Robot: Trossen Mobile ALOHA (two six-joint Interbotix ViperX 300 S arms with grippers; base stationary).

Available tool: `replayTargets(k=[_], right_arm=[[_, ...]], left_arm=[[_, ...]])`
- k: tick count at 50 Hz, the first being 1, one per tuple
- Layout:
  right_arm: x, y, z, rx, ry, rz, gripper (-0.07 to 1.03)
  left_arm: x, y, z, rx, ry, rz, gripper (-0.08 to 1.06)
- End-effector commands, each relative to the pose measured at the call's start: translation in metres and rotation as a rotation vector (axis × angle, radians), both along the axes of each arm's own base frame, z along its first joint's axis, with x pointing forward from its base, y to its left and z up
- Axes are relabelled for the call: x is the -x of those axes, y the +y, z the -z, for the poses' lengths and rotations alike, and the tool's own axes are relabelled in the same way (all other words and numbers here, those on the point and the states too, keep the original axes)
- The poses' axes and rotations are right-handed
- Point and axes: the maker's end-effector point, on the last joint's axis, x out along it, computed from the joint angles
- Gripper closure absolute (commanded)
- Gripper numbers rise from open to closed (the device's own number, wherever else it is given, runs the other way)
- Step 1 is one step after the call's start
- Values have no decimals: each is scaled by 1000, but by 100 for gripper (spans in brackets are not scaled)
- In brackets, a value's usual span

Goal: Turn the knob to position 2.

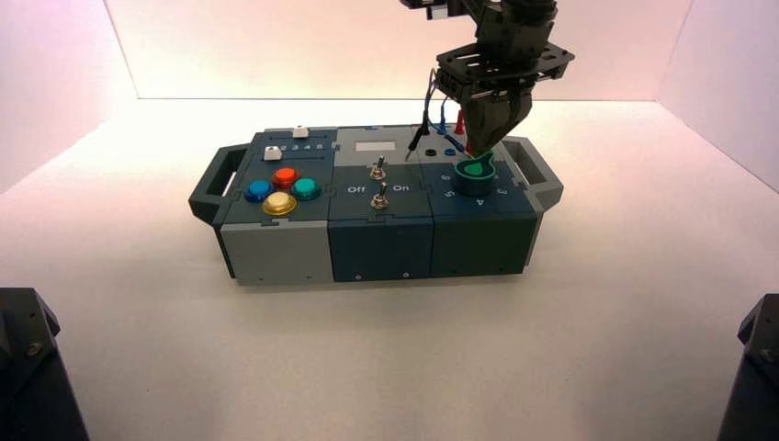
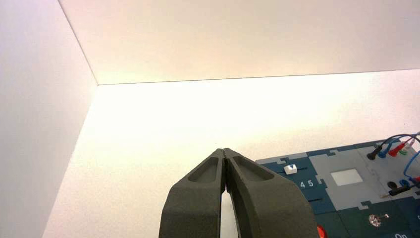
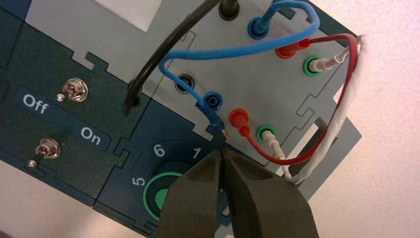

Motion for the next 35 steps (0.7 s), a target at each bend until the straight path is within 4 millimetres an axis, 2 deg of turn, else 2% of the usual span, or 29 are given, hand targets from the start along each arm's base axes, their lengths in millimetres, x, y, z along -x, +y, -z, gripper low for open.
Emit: replayTargets(k=[1,18,35], right_arm=[[-7,4,-10,-16,-28,-2,98],[-4,2,-11,-9,-20,-1,99],[-8,-11,-13,-7,-21,33,99]], left_arm=[[-5,-1,-13,5,-29,1,101],[-4,-1,-14,6,-30,1,101],[-5,-1,-13,6,-29,1,101]])
